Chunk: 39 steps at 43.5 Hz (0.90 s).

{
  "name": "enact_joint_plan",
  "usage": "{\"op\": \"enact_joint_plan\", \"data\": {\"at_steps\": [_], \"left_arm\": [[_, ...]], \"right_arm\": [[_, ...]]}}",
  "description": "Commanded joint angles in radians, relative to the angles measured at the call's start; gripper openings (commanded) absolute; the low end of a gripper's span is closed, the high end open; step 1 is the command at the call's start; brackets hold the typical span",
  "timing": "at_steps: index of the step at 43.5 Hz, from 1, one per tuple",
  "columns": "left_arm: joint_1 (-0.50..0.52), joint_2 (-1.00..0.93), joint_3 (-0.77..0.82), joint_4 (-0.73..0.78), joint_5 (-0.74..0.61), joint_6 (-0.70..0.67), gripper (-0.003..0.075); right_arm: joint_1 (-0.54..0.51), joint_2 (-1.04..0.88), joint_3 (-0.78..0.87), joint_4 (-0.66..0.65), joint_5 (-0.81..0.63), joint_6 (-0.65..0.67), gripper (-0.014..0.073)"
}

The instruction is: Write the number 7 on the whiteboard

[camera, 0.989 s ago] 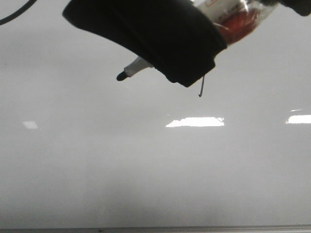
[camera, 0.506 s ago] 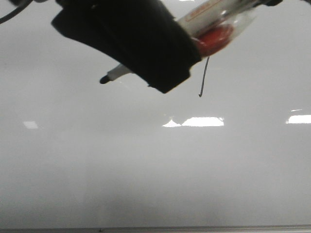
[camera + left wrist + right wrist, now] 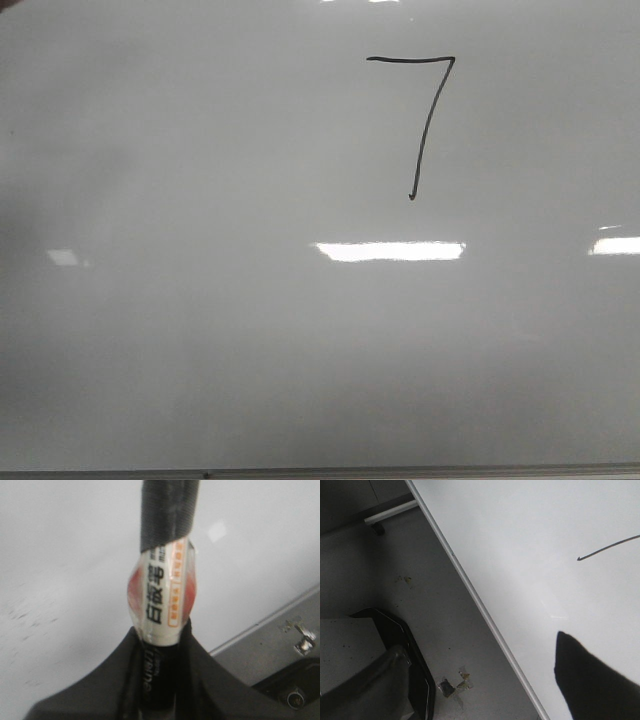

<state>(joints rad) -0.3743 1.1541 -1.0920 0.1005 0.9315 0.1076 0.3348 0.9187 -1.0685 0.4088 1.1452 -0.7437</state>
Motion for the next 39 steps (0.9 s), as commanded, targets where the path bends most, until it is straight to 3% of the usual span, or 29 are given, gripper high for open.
{"op": "enact_joint_plan", "data": {"at_steps": [1,7,11,24,39], "left_arm": [[0.125,-0.021,-0.004,0.014,-0.096,-0.084,0.0079],[0.299,-0.012,0.076,-0.021,-0.305,-0.169,0.0079],[0.353,0.011,0.115,-0.068,-0.396,-0.169,0.0079],[0.357,0.178,0.125,-0.07,-0.554,-0.169,0.008],[0.357,0.305,0.125,-0.084,-0.615,-0.169,0.0092]], "right_arm": [[-0.006,-0.01,-0.032,0.021,-0.035,0.005,0.0615],[-0.006,-0.01,-0.032,0.021,-0.035,0.005,0.0615],[-0.006,-0.01,-0.032,0.021,-0.035,0.005,0.0615],[-0.006,-0.01,-0.032,0.021,-0.036,0.005,0.0615],[-0.006,-0.01,-0.032,0.021,-0.035,0.005,0.0615]]}}
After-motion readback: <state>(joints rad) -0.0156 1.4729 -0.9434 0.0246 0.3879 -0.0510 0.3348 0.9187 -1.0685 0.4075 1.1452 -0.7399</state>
